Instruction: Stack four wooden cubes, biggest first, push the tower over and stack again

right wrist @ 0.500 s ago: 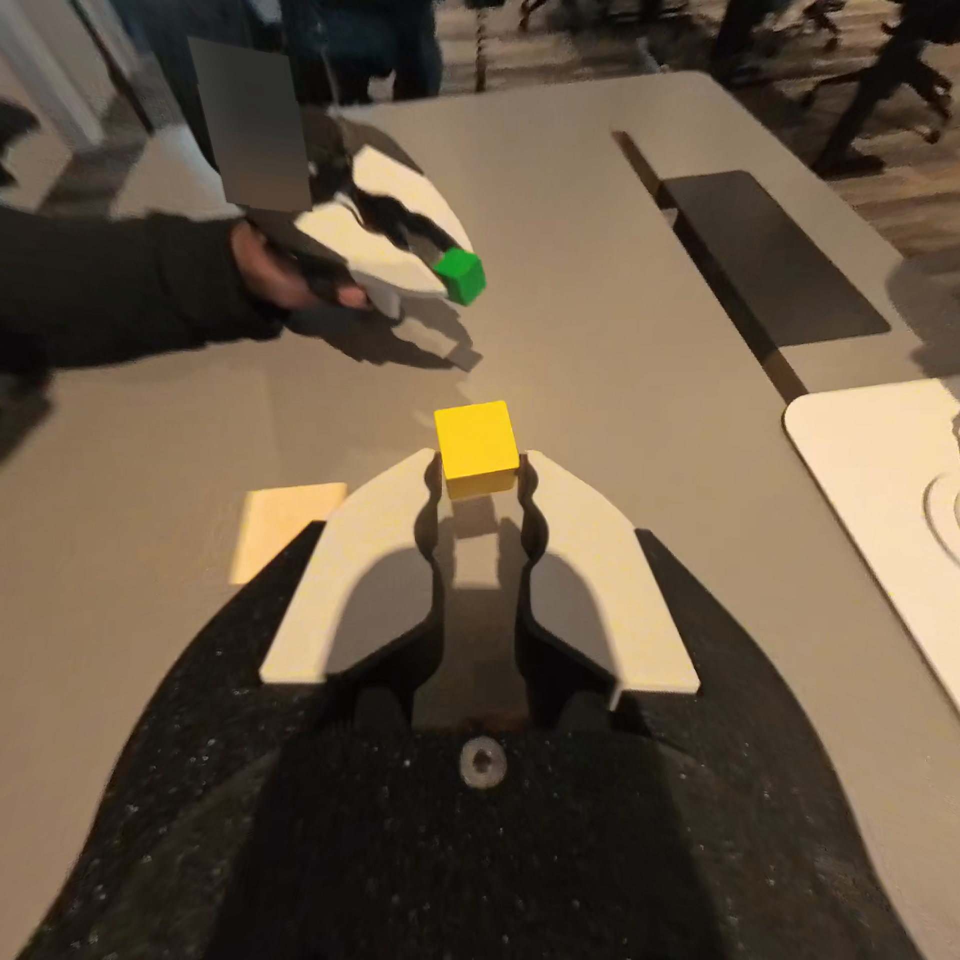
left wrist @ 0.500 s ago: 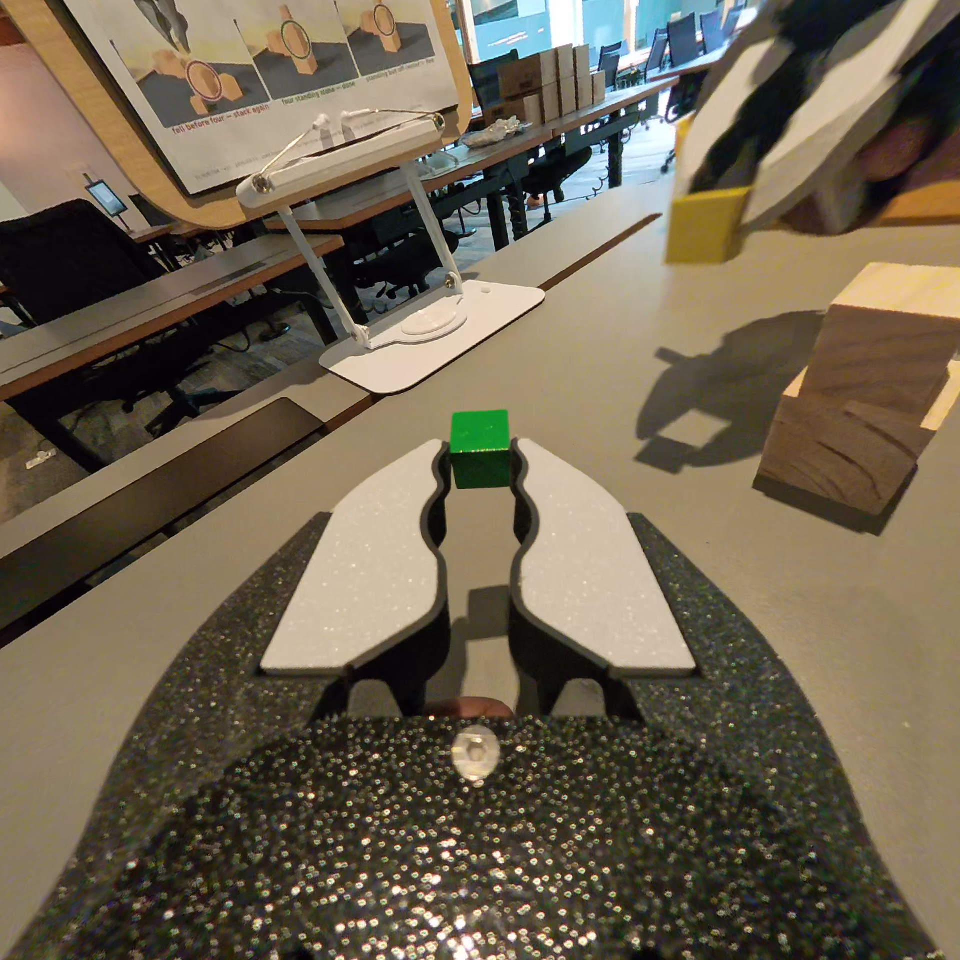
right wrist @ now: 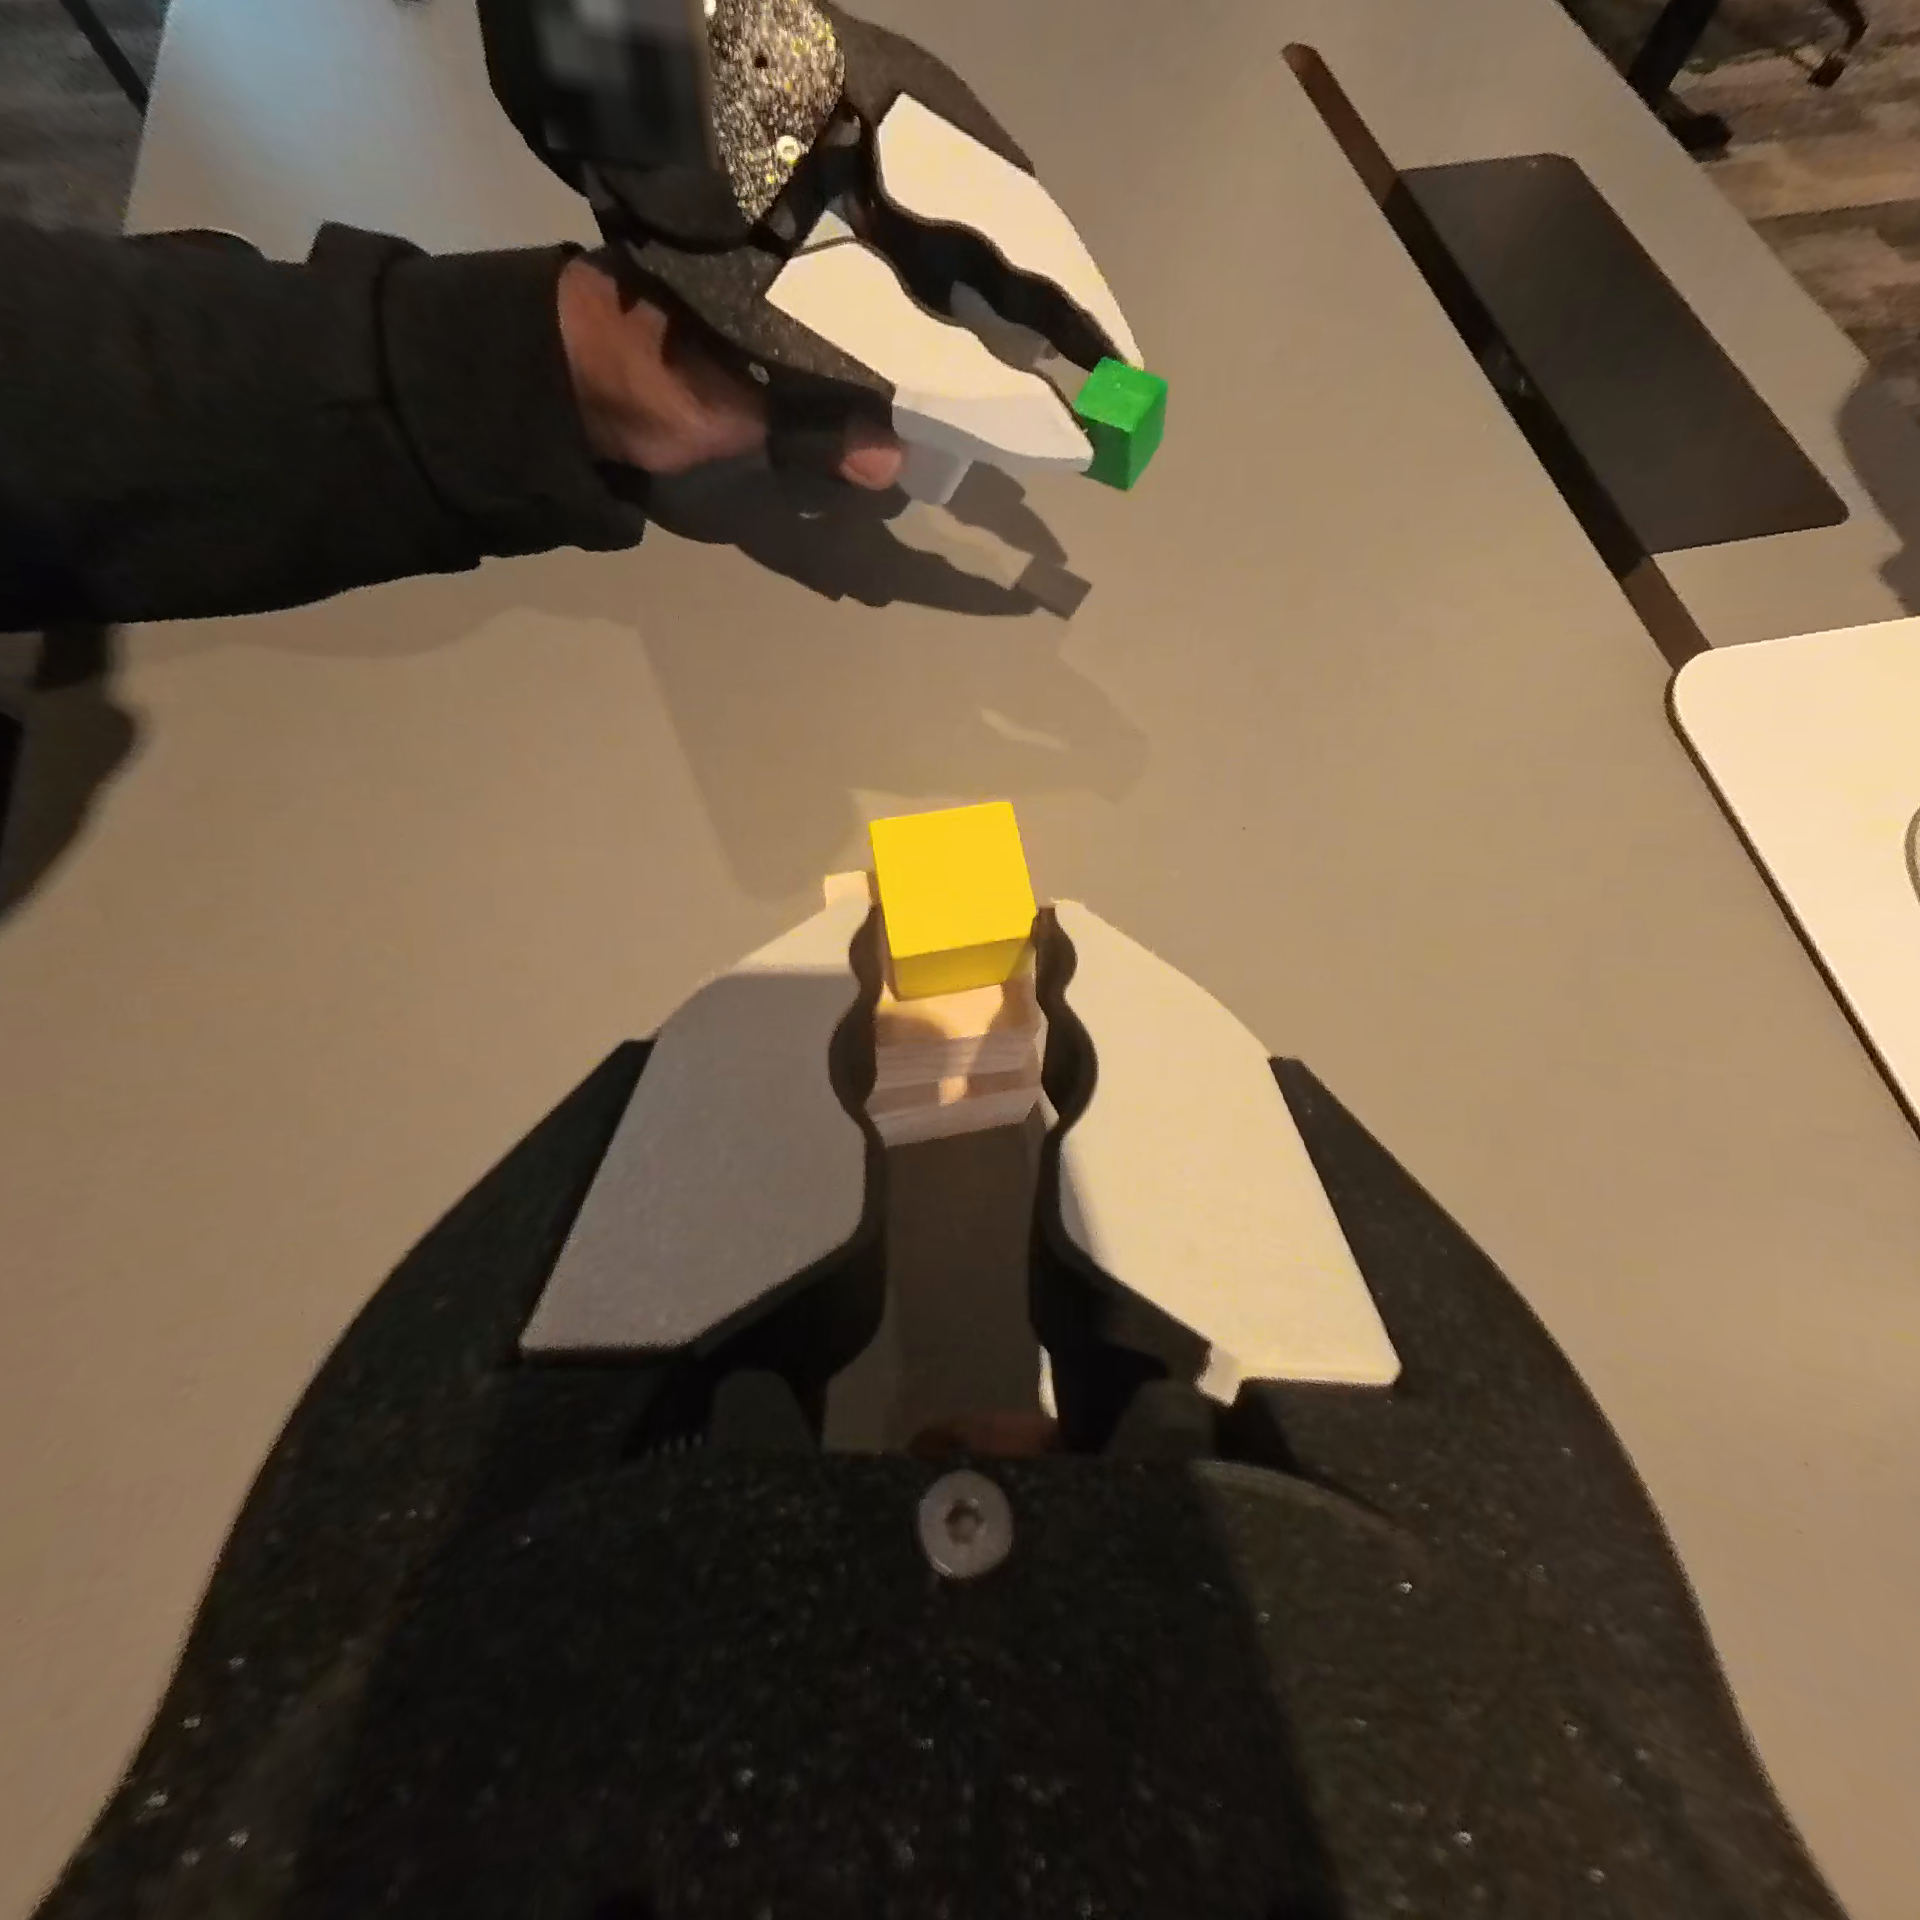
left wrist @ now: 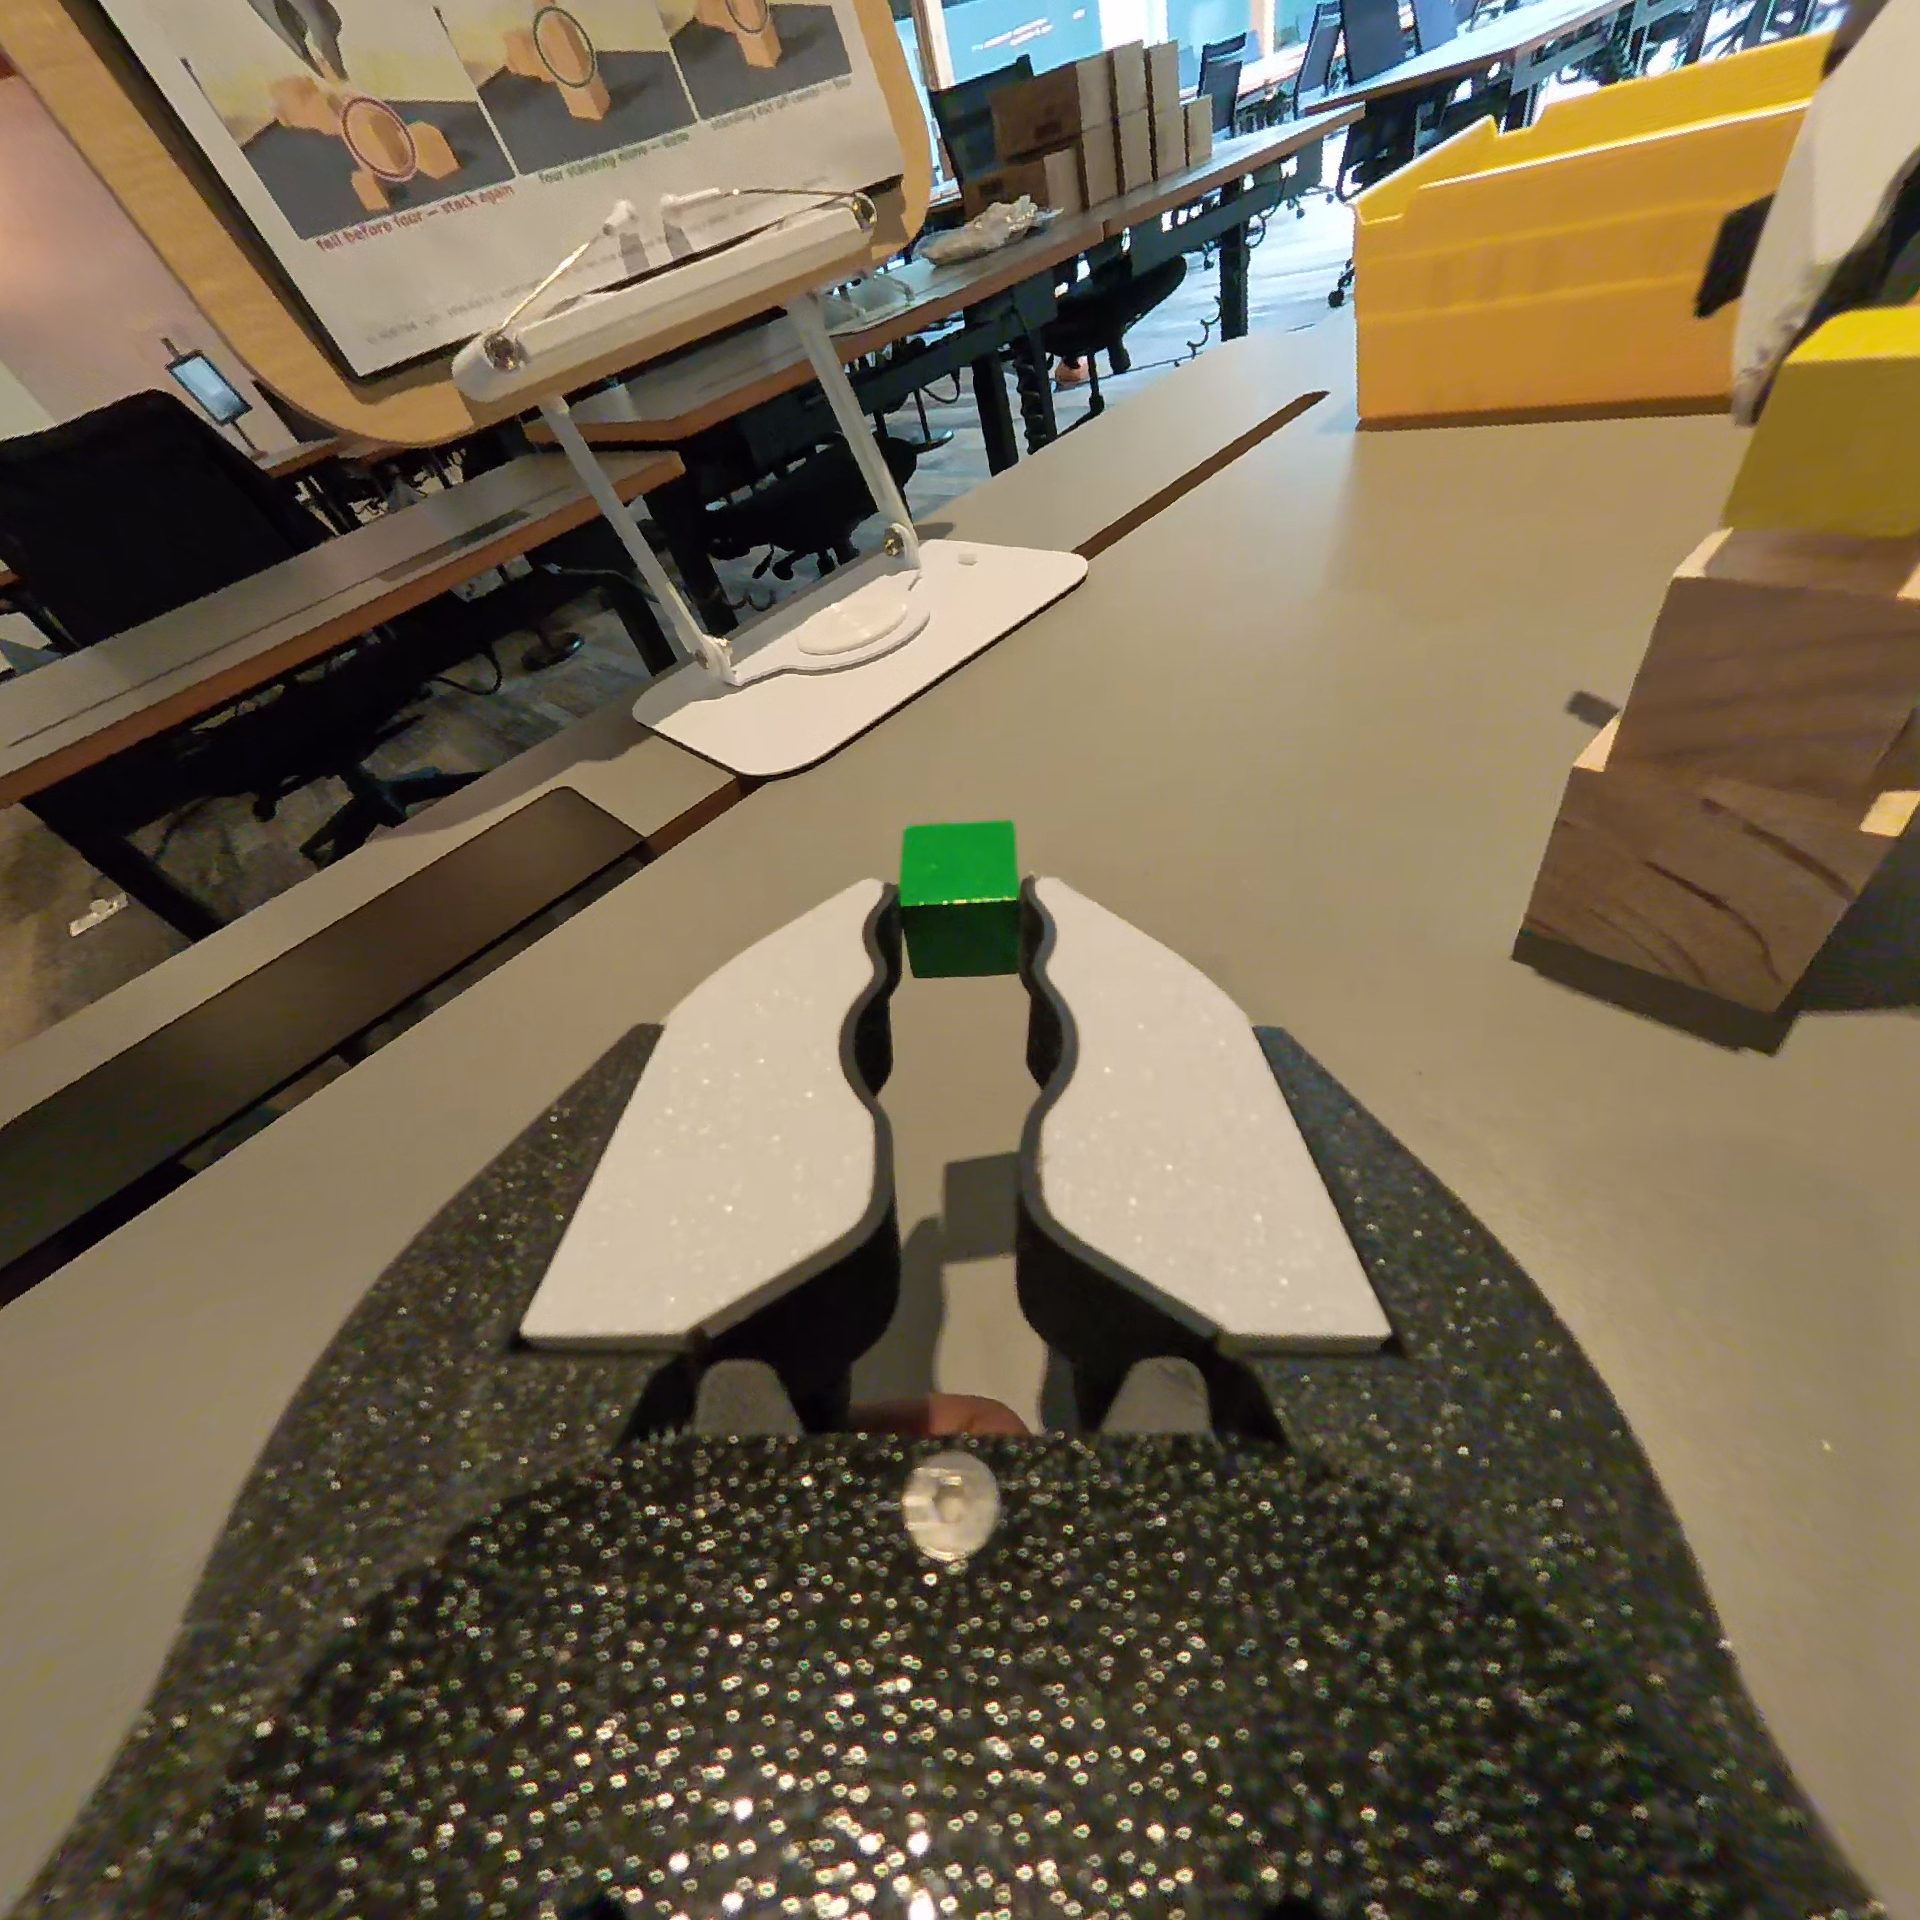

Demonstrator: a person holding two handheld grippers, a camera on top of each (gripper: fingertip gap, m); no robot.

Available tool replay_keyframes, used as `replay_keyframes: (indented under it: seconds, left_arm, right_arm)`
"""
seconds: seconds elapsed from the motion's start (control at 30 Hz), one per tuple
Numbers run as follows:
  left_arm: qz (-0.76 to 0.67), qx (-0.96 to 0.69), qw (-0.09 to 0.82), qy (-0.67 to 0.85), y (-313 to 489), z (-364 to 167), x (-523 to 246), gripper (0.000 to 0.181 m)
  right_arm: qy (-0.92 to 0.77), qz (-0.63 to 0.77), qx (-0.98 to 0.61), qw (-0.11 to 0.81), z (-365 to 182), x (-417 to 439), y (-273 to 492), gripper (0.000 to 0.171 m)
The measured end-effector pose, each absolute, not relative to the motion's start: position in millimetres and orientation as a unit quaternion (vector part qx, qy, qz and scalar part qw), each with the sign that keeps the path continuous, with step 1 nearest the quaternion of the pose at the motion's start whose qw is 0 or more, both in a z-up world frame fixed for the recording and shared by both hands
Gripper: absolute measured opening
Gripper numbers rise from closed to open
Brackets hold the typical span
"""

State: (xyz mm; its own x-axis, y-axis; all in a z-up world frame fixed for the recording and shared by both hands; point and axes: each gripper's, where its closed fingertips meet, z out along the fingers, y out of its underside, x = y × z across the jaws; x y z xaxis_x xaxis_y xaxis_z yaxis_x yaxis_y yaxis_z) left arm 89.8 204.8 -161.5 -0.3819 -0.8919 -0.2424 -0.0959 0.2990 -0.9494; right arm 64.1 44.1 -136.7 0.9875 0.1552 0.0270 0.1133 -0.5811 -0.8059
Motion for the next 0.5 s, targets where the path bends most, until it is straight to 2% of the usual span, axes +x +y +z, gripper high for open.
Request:
replay_keyframes:
  seconds: [0.5]
  left_arm:
    - [-0.469,-0.359,0.423,0.687,204.2,-162.1,89.9,0.021]
  right_arm:
    - [-0.076,0.017,-0.898,0.434,-139.4,61.3,42.8,0.028]
